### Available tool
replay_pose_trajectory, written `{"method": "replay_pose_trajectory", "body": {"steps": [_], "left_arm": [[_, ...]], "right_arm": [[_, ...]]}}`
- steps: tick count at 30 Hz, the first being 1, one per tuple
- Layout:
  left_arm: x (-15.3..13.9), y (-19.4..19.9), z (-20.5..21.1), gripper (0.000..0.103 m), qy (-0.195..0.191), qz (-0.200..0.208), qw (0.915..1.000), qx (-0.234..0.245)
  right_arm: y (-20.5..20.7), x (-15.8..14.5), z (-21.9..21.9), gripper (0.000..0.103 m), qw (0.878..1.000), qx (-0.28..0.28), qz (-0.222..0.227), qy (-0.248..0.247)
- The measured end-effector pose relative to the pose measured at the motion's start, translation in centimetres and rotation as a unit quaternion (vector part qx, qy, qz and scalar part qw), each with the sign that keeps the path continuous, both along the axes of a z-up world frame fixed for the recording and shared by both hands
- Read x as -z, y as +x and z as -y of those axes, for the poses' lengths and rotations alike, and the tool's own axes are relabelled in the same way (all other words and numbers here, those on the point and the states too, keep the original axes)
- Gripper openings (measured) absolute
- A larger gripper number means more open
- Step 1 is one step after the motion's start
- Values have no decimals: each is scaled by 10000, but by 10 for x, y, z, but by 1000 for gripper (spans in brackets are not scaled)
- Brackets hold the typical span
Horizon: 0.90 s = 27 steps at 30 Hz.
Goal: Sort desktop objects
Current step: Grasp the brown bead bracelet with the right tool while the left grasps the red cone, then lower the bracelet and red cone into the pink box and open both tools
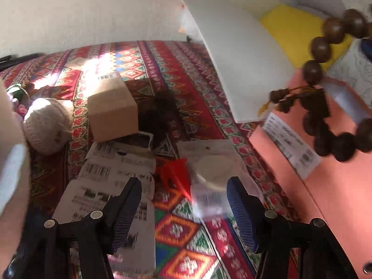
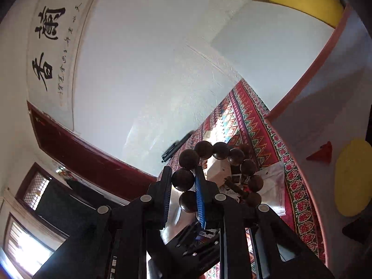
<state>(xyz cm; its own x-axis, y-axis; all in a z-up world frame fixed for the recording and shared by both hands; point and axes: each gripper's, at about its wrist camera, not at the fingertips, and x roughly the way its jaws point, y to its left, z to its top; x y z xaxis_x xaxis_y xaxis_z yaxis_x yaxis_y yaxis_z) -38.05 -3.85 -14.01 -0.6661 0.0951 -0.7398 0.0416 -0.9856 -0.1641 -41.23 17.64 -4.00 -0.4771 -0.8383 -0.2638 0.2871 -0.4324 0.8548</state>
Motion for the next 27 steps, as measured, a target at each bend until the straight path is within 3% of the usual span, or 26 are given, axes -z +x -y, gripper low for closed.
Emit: {"method": "replay_pose_trajectory", "body": {"steps": [2,3,5,6,9,20,27], "left_arm": [[24,-20,2,50,-18,239,9997,-43],[32,-26,2,40,-10,248,9997,-31],[40,-30,1,35,3,119,9999,-17],[39,-30,1,25,88,101,9999,-11],[28,-21,5,25,322,-82,9994,-24],[-42,51,0,26,468,-812,9955,99],[-99,82,-9,26,491,-1264,9905,244]], "right_arm": [[-5,3,-7,20,10000,22,50,-38],[-8,5,-10,20,10000,30,70,-51],[-13,7,-14,20,9999,52,106,-86],[-17,8,-16,20,9999,67,109,-97],[-22,6,-21,20,9999,140,56,-85],[-8,-21,-33,20,9993,209,-264,-163],[22,-51,-32,20,9963,371,-733,262]]}}
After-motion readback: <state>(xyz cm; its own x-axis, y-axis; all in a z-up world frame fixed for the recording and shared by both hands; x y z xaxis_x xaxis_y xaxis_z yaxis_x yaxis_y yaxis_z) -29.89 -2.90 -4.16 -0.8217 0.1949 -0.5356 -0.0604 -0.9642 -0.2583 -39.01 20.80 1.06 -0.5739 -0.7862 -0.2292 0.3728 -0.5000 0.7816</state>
